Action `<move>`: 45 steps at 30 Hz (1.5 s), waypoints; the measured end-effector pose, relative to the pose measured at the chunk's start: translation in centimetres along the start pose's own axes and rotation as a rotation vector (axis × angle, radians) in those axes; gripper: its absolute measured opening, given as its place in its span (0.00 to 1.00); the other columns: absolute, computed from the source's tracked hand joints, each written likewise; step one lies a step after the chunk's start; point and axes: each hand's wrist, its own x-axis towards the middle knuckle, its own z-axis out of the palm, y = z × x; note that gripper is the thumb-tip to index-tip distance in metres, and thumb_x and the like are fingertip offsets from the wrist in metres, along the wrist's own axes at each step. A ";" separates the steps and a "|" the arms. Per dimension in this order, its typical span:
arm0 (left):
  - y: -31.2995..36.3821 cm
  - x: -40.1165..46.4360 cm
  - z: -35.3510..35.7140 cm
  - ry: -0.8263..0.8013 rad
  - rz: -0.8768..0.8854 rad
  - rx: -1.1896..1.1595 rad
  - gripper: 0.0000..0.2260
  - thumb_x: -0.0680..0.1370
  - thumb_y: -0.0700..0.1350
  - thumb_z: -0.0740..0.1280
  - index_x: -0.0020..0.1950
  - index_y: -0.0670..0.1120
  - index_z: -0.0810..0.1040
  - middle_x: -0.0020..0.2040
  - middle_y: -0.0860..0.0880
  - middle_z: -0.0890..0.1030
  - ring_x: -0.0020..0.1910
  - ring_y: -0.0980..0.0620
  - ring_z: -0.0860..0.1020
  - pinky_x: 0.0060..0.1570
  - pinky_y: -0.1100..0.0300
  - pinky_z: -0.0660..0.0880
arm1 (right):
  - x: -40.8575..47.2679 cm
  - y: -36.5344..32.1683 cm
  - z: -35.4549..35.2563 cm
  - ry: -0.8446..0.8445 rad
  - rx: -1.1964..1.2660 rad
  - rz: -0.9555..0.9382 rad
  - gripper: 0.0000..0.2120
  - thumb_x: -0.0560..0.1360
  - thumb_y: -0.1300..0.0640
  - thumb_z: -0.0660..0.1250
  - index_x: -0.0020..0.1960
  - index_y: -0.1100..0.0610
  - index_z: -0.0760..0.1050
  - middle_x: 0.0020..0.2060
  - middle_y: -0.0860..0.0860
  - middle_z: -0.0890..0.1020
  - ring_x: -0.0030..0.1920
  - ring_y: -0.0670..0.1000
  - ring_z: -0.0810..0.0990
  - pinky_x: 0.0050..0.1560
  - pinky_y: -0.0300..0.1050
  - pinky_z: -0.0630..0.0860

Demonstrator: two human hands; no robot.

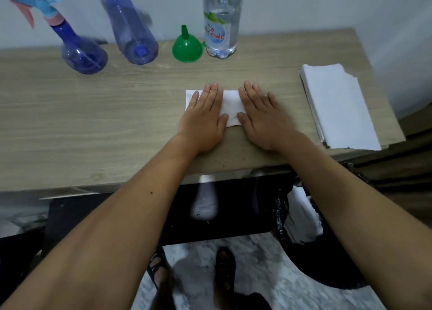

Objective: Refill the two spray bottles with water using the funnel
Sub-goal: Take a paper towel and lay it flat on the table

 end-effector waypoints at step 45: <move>17.0 -11.5 1.0 0.155 0.147 -0.622 0.07 0.73 0.43 0.79 0.50 0.51 0.89 0.45 0.54 0.88 0.44 0.52 0.85 0.47 0.52 0.82 | -27.4 3.2 0.4 0.489 0.577 0.408 0.04 0.75 0.61 0.79 0.49 0.56 0.86 0.42 0.47 0.83 0.41 0.43 0.82 0.45 0.38 0.80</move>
